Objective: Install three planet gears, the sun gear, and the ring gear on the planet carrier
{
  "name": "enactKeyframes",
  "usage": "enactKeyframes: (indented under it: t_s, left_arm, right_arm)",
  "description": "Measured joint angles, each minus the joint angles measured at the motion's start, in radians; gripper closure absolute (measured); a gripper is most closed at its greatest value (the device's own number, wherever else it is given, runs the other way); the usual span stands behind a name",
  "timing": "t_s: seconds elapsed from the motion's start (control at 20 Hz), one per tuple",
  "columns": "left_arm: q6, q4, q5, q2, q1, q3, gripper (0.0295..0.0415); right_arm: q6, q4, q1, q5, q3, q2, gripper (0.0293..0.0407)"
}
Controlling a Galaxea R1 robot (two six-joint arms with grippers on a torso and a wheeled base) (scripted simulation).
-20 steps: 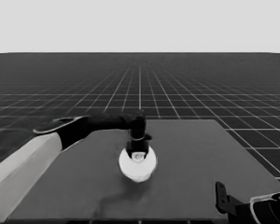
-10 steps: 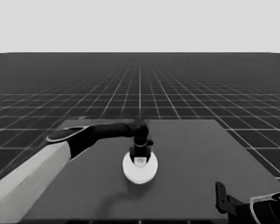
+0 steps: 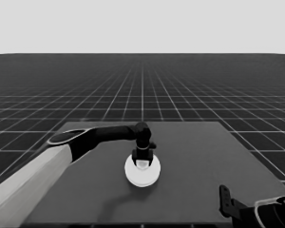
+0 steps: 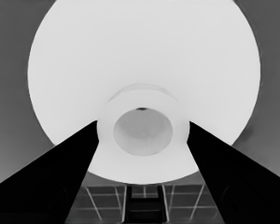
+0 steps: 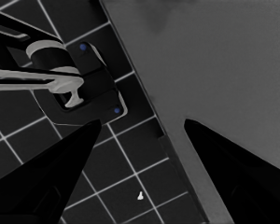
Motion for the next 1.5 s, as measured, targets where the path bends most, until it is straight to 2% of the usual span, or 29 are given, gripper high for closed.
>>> enactKeyframes:
  t_s: [1.5]
  left_arm:
    - [0.261, -0.001, 0.0, -0.001, 0.012, -0.001, 0.0362]
  right_arm:
    - [0.0, 0.0, 0.0, 0.0, 0.0, 0.0, 0.0315]
